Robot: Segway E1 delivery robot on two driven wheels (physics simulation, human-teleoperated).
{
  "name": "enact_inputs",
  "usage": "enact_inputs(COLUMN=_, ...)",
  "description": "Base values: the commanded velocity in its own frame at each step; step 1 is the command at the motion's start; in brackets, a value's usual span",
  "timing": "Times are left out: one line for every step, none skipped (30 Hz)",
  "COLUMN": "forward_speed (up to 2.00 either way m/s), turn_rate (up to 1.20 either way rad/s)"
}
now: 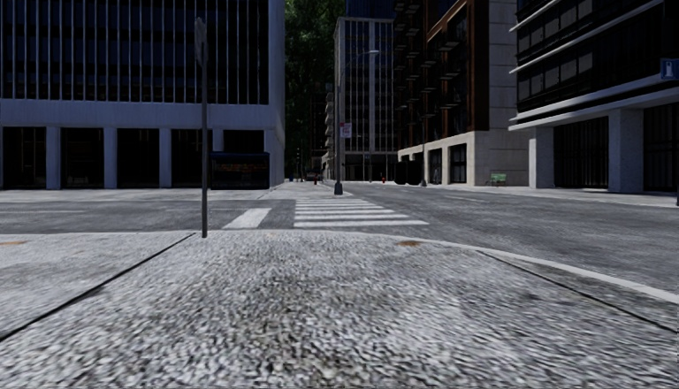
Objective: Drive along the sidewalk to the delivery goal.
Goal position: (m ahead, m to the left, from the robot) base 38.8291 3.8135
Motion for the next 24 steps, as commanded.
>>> enact_inputs(forward_speed=2.00, turn_rate=0.00)
enact_inputs(forward_speed=2.00, turn_rate=0.00)
enact_inputs(forward_speed=2.00, turn_rate=0.00)
enact_inputs(forward_speed=2.00, turn_rate=0.00)
enact_inputs(forward_speed=2.00, turn_rate=0.00)
enact_inputs(forward_speed=2.00, turn_rate=0.00)
enact_inputs(forward_speed=2.00, turn_rate=0.00)
enact_inputs(forward_speed=2.00, turn_rate=0.00)
enact_inputs(forward_speed=2.00, turn_rate=0.00)
enact_inputs(forward_speed=2.00, turn_rate=0.00)
enact_inputs(forward_speed=2.00, turn_rate=0.00)
enact_inputs(forward_speed=2.00, turn_rate=0.00)
enact_inputs(forward_speed=2.00, turn_rate=0.00)
enact_inputs(forward_speed=2.00, turn_rate=0.00)
enact_inputs(forward_speed=2.00, turn_rate=0.00)
enact_inputs(forward_speed=2.00, turn_rate=0.00)
enact_inputs(forward_speed=2.00, turn_rate=0.00)
enact_inputs(forward_speed=2.00, turn_rate=0.00)
enact_inputs(forward_speed=2.00, turn_rate=0.00)
enact_inputs(forward_speed=2.00, turn_rate=0.00)
enact_inputs(forward_speed=2.00, turn_rate=0.00)
enact_inputs(forward_speed=2.00, turn_rate=0.00)
enact_inputs(forward_speed=2.00, turn_rate=0.00)
enact_inputs(forward_speed=2.00, turn_rate=0.00)
